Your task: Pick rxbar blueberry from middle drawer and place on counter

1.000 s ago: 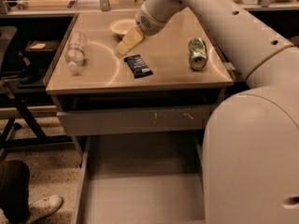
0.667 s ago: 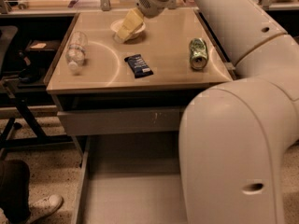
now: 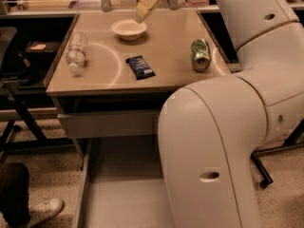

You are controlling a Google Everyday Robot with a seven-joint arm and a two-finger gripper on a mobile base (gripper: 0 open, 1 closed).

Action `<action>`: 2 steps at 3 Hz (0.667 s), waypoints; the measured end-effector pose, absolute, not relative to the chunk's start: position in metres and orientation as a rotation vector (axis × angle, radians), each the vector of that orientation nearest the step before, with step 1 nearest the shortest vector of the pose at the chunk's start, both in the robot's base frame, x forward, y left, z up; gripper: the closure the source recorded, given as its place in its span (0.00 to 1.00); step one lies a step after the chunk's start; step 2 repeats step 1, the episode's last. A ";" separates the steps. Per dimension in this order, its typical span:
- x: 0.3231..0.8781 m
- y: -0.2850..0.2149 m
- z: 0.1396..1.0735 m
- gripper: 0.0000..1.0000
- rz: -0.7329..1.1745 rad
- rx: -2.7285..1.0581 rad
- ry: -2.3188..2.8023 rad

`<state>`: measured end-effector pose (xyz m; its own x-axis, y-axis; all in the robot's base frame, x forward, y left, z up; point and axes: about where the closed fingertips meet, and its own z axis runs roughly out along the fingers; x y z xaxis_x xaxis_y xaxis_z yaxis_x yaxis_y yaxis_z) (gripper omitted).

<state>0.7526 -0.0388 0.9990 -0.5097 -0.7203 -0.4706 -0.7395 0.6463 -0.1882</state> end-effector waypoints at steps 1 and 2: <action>0.756 -0.036 0.997 0.00 0.051 -1.135 2.343; 0.756 -0.036 0.997 0.00 0.051 -1.135 2.343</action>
Offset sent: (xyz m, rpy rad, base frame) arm 0.0000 0.0000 0.0000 0.0000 0.0000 0.0000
